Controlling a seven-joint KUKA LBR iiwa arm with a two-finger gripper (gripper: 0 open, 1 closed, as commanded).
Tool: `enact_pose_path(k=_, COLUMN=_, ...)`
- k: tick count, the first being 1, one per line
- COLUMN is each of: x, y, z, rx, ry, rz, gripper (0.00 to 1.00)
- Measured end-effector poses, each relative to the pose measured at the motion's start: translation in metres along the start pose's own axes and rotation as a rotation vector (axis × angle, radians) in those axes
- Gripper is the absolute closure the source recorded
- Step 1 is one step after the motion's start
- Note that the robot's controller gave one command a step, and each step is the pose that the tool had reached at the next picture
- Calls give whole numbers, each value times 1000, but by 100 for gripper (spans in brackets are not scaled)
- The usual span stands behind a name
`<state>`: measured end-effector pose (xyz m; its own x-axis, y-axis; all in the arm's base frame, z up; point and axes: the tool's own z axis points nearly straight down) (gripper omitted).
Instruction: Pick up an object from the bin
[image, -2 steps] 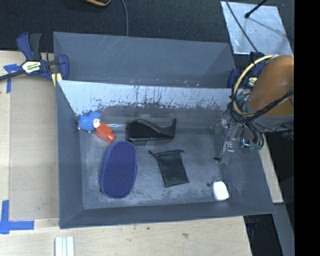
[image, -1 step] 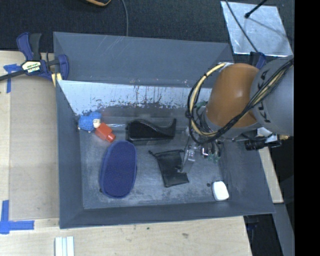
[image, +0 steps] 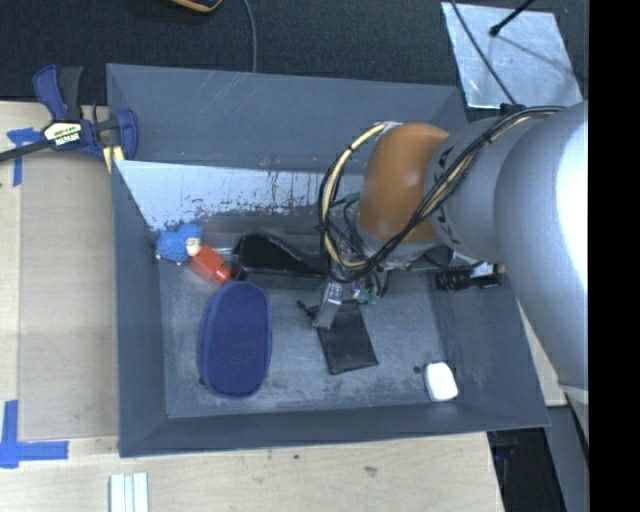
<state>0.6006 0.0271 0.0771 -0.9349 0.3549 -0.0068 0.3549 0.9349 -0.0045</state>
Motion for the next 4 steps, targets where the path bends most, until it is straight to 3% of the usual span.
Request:
enact_pose_path(k=1, x=2, y=1, z=-1, rx=-5, ry=1, rz=-2, gripper=100)
enact_pose_path(k=2, x=27, y=-35, z=-132, rx=-8, ry=-4, rz=-21, gripper=100)
enact_pose_path(k=3, x=25, y=-40, z=-72, rx=-3, ry=9, rz=79, gripper=100)
enact_pose_path(k=4, x=37, y=-39, z=-125, rx=-7, ry=-1, rz=67, gripper=100)
